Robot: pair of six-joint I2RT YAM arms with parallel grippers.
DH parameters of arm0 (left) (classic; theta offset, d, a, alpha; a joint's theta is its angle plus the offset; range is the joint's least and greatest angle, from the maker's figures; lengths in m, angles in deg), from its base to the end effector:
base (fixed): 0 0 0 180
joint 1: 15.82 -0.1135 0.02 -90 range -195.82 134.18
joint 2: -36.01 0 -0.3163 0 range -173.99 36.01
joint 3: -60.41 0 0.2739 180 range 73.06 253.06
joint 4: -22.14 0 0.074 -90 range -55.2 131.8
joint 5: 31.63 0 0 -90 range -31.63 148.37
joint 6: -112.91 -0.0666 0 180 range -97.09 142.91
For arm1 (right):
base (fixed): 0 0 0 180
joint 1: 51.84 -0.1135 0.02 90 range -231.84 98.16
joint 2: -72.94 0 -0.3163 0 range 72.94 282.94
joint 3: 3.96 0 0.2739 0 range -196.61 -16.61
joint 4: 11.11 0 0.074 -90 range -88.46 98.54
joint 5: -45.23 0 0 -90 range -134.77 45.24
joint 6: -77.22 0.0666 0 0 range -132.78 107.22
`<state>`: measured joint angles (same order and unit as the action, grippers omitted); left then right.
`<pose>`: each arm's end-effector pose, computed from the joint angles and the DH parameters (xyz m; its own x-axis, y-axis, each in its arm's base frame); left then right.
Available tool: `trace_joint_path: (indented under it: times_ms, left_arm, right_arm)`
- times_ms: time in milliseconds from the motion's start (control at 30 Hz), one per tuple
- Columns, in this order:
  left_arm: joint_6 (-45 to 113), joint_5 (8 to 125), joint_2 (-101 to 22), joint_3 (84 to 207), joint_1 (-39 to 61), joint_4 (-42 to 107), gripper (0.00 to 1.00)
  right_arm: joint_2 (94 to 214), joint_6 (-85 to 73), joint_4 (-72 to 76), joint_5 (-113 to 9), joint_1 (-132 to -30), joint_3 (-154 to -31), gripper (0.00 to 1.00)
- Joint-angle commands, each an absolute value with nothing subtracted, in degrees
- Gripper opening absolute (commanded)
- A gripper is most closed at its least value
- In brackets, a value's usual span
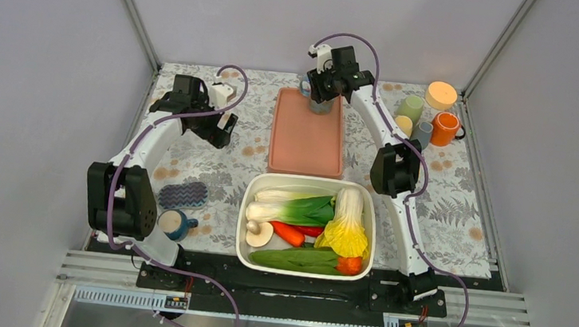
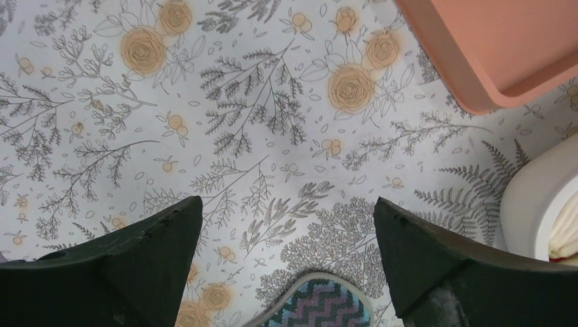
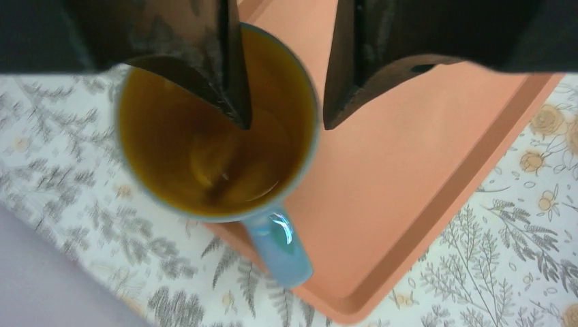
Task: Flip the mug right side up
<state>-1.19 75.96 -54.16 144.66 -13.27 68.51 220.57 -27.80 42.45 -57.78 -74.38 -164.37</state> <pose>0.3762 -0.0369 0.2928 -0.6287 0.4176 -0.6560 0.5300 0.8474 0.0315 0.6033 0.2666 0.2527 -0.4451 -0.4581 -0.7695 -0.6691 0.7412 -0.0542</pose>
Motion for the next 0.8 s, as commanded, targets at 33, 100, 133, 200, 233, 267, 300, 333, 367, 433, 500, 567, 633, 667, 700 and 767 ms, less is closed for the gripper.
trace_joint_path:
  times_ms: [33, 100, 133, 200, 233, 267, 300, 333, 367, 433, 500, 567, 633, 667, 700, 767]
  left_arm:
    - [-6.9, 75.7, -53.2, 146.7, -13.5, 73.8, 0.99]
    - [-8.2, 75.8, -53.2, 147.1, -13.5, 75.5, 0.99]
    - [-8.7, 75.6, -53.0, 147.2, -13.5, 75.9, 0.99]
    - [-9.4, 74.8, -52.6, 147.2, -13.7, 76.5, 0.99]
    - [-9.8, 74.6, -52.4, 147.2, -13.8, 76.7, 0.99]
    - [-10.1, 74.6, -52.2, 147.2, -14.0, 77.0, 0.99]
    - [-10.3, 74.4, -52.1, 147.1, -14.2, 77.2, 0.99]
    - [-10.3, 74.4, -51.8, 147.1, -14.4, 77.3, 0.99]
    - [-10.4, 74.2, -51.7, 147.1, -14.6, 77.3, 0.99]
    - [-10.3, 74.3, -51.5, 147.0, -14.9, 77.3, 0.99]
    - [-10.1, 74.3, -51.3, 147.0, -15.0, 77.3, 0.99]
    - [-9.9, 74.5, -51.2, 146.9, -15.0, 77.4, 0.99]
    - [-9.7, 74.6, -51.1, 147.1, -15.1, 77.3, 0.99]
    - [-9.7, 74.6, -51.0, 147.1, -15.1, 77.4, 0.99]
    - [-9.7, 74.6, -51.0, 147.1, -15.1, 77.4, 0.99]
    - [-10.2, 74.4, -51.0, 147.3, -15.1, 77.7, 0.99]
  right_arm:
    - [220.2, -27.0, 36.9, -57.6, -74.4, -166.8, 0.60]
    - [219.8, -27.1, 36.3, -57.2, -74.4, -166.9, 0.62]
    - [219.5, -27.3, 36.2, -56.9, -74.4, -166.8, 0.62]
    - [219.1, -28.2, 36.3, -56.6, -74.4, -166.5, 0.61]
    - [219.0, -28.8, 36.2, -56.2, -74.4, -166.0, 0.60]
    - [218.9, -29.4, 36.3, -55.7, -74.4, -165.5, 0.57]
    - [218.9, -30.1, 36.3, -55.3, -74.4, -164.7, 0.55]
    - [219.0, -30.8, 36.7, -55.2, -74.4, -164.1, 0.51]
    - [219.1, -31.4, 37.3, -54.7, -74.4, -163.7, 0.48]
    - [219.6, -31.7, 38.1, -52.2, -74.4, -163.6, 0.45]
    - [219.8, -31.0, 38.2, -47.1, -74.4, -163.7, 0.42]
    - [219.4, -30.6, 38.0, -44.4, -74.4, -163.5, 0.41]
    - [218.6, -30.0, 37.2, -42.7, -74.4, -162.6, 0.42]
    - [218.0, -29.8, 36.7, -42.7, -74.5, -161.9, 0.42]
    - [217.6, -29.6, 36.3, -42.4, -74.4, -161.5, 0.43]
    - [217.1, -29.0, 36.1, -41.5, -74.3, -161.5, 0.43]
